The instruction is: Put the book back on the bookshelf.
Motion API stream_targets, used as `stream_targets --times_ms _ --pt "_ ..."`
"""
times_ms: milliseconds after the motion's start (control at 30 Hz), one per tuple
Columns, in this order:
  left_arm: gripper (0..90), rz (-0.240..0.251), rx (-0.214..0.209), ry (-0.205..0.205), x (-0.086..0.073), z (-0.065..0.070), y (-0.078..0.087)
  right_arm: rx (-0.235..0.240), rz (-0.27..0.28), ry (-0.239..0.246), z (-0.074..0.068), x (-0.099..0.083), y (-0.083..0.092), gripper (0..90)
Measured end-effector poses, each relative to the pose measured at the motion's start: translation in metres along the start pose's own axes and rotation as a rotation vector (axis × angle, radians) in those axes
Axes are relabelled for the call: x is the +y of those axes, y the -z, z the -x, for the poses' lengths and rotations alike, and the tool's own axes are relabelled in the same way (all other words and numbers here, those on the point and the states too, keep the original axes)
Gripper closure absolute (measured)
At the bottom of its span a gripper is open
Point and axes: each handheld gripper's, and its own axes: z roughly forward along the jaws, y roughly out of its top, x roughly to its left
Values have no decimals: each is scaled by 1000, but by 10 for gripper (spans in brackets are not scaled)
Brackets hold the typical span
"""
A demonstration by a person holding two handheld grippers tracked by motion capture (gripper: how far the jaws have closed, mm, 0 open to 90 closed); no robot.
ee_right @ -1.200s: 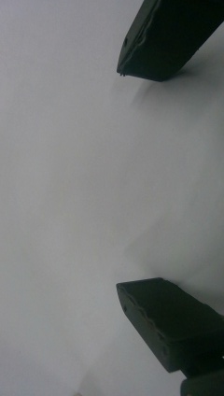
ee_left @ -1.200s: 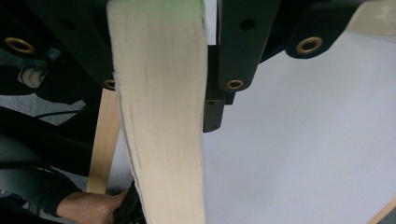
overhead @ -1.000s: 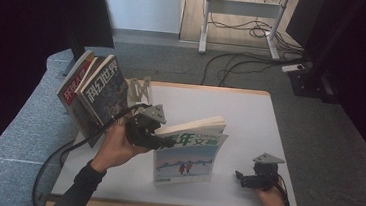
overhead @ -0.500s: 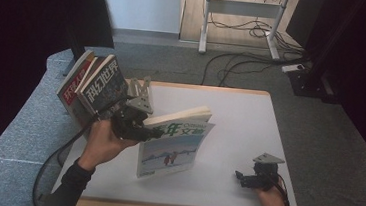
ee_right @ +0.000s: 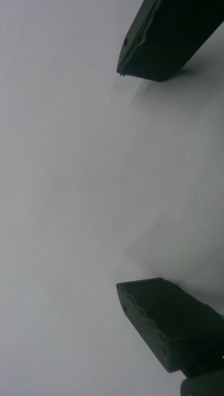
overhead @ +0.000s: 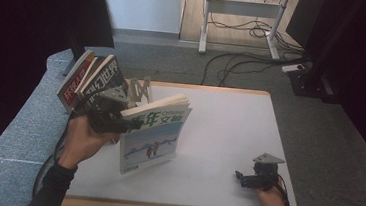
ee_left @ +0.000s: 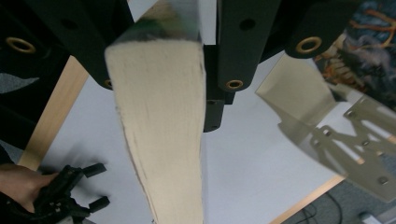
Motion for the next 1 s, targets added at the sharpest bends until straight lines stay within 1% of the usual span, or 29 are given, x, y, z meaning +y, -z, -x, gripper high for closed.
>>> stream_targets --times_ms 333,633,733,833,1000 --pt "744 7 63 92 -18 -19 24 1 0 0 0 0 0 0" --pt "743 7 116 148 -28 -31 44 1 0 -1 0 0 0 0" --pt "743 6 132 157 -31 -35 48 1 0 -1 0 0 0 0" --pt "743 3 148 176 -34 -39 51 1 0 0 0 0 0 0" --pt "743 12 171 210 -38 -48 51 1 0 0 0 0 0 0"
